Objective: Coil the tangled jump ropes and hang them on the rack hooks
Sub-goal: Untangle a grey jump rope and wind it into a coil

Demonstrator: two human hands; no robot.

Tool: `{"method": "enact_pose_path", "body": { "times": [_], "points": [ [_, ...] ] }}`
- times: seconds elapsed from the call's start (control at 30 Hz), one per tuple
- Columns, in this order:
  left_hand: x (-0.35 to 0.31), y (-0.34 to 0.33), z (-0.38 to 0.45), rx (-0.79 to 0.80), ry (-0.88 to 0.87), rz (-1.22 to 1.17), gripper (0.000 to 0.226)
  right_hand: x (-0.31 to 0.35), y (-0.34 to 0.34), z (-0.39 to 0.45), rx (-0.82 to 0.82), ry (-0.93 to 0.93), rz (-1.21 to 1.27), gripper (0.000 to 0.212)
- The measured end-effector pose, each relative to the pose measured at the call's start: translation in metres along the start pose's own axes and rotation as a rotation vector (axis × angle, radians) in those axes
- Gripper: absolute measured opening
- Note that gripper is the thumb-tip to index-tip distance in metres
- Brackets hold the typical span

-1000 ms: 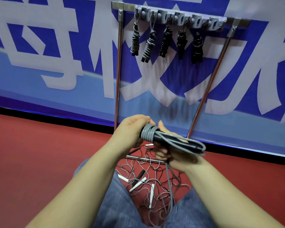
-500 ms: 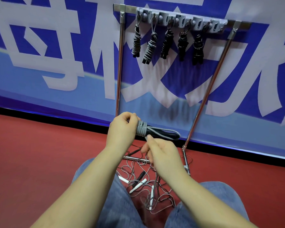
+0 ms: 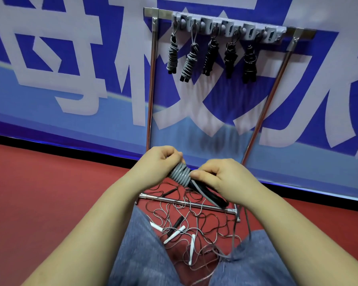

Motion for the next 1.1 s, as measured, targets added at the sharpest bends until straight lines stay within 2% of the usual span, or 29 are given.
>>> {"method": "enact_pose_path", "body": {
  "times": [0.1,0.17,0.27,0.4,0.43,0.47,0.53,0.6,0.7,0.83,0.97,1.1],
  "points": [
    [-0.003,-0.002,-0.003,0.053,-0.018,-0.12,0.029,-0.003,0.002,0.002,0.09,0.022,0.17,0.053],
    [-0.006,-0.004,-0.006,0.066,-0.026,-0.201,0.029,-0.002,0.005,0.002,0.101,0.027,0.255,0.051],
    [-0.012,-0.009,-0.009,0.081,-0.03,-0.358,0.031,-0.002,0.007,0.001,0.141,-0.061,0.514,0.052],
    [-0.016,-0.013,-0.01,0.054,-0.043,-0.52,0.041,-0.003,-0.006,0.001,0.153,-0.237,0.614,0.053],
    [-0.017,-0.014,-0.01,0.044,-0.039,-0.552,0.043,-0.002,-0.013,0.0,0.177,-0.295,0.747,0.052],
    [-0.017,-0.014,-0.009,0.032,-0.035,-0.577,0.044,0.001,-0.02,-0.001,0.208,-0.33,0.982,0.05],
    [-0.017,-0.015,-0.008,-0.012,-0.026,-0.592,0.042,0.015,-0.033,-0.002,0.237,-0.294,1.491,0.043],
    [-0.015,-0.017,-0.007,-0.075,-0.015,-0.573,0.038,0.024,-0.041,-0.003,0.161,-0.321,1.645,0.043],
    [-0.007,-0.02,-0.006,-0.184,0.025,-0.577,0.036,0.03,-0.046,-0.003,0.069,-0.421,1.583,0.041],
    [0.004,-0.019,-0.003,-0.318,-0.007,-0.437,0.036,0.031,-0.052,-0.009,0.082,-0.489,1.385,0.041],
    [0.011,-0.015,0.0,-0.441,-0.018,-0.197,0.033,0.034,-0.054,-0.019,0.094,-0.396,1.096,0.045],
    [0.017,-0.012,-0.002,-0.463,0.003,0.054,0.034,0.033,-0.051,-0.025,0.151,-0.312,0.76,0.04]
  ]
}}
Point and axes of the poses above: each hand's wrist, its own z-axis towards the middle knuckle, its own y-axis out of the back of the hand, x = y × z, the point moved 2 cm from there along z, towards the middle knuckle, and after that the axes turned 11 degrees about -z, right-handed, at the moved point
